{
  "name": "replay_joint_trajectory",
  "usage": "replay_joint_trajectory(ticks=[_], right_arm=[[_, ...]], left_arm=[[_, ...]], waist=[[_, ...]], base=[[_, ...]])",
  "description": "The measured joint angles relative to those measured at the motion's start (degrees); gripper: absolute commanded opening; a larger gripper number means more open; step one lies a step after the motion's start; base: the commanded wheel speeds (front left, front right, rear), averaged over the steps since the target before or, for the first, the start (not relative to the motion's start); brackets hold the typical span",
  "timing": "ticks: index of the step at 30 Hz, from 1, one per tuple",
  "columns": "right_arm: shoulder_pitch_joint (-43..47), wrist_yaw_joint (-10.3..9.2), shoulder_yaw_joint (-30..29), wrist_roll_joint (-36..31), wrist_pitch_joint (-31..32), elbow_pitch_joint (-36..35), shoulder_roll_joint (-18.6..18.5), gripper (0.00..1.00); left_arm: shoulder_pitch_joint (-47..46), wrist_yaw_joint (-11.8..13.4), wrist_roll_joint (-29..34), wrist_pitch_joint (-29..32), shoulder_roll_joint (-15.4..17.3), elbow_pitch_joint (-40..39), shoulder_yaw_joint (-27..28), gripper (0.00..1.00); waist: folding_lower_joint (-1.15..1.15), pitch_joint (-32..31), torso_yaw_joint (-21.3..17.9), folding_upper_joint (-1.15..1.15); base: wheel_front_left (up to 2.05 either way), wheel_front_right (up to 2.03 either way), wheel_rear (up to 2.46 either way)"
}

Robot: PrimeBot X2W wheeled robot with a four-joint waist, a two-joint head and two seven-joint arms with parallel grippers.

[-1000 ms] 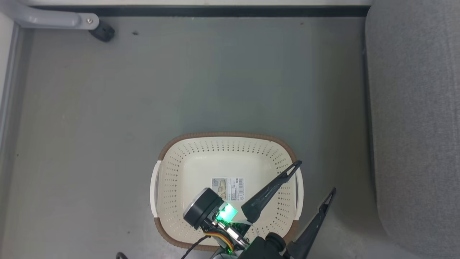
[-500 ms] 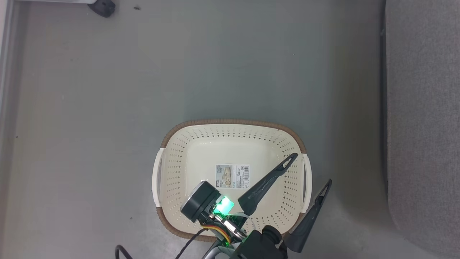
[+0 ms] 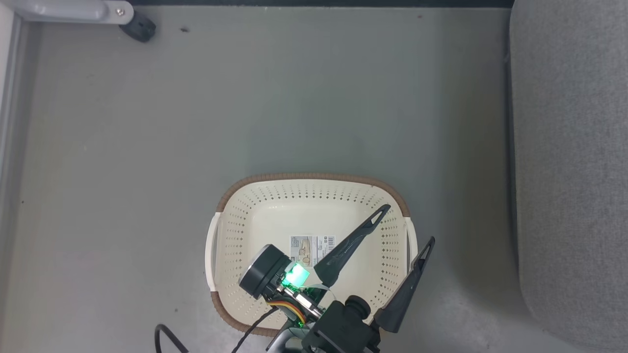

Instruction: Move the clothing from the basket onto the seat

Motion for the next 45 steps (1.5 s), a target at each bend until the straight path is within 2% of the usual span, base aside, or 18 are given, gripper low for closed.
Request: replay_joint_trajectory(ticks=[12,20,24,38,45], right_arm=[[7.22,0.00,1.24,-0.08,0.01,-1.56,4.94,1.00],[11.78,0.00,1.14,-1.13,0.01,-4.52,7.31,1.00],[15.05,0.00,1.00,-2.99,0.01,-7.16,9.90,1.00],[28.47,-0.10,-0.59,-11.39,0.01,-22.34,17.90,1.00],[37.15,-2.09,-1.77,-15.47,0.01,-32.99,20.95,1.00]], left_arm=[[0.25,0.00,-2.11,-1.16,-0.07,3.56,3.28,1.00],[1.57,0.00,-2.72,-1.14,-0.12,5.38,4.98,1.00],[3.78,0.00,-3.12,-1.14,-0.11,6.17,6.76,1.00],[13.25,0.00,-3.96,-1.22,-0.10,7.15,14.36,1.00],[17.28,0.00,-3.94,-1.23,-0.12,6.41,18.07,1.00]], waist=[[0.00,-5.43,-1.31,-0.01],[-0.01,-9.45,-2.08,-0.01],[-0.01,-11.95,-2.47,-0.01],[-0.01,-21.24,-3.21,-0.02],[-0.01,-25.41,-2.89,-0.02]], base=[[0.00,0.00,0.00],[0.00,0.00,0.00],[0.00,0.00,0.00],[0.00,0.00,0.00],[0.00,0.00,0.00]])
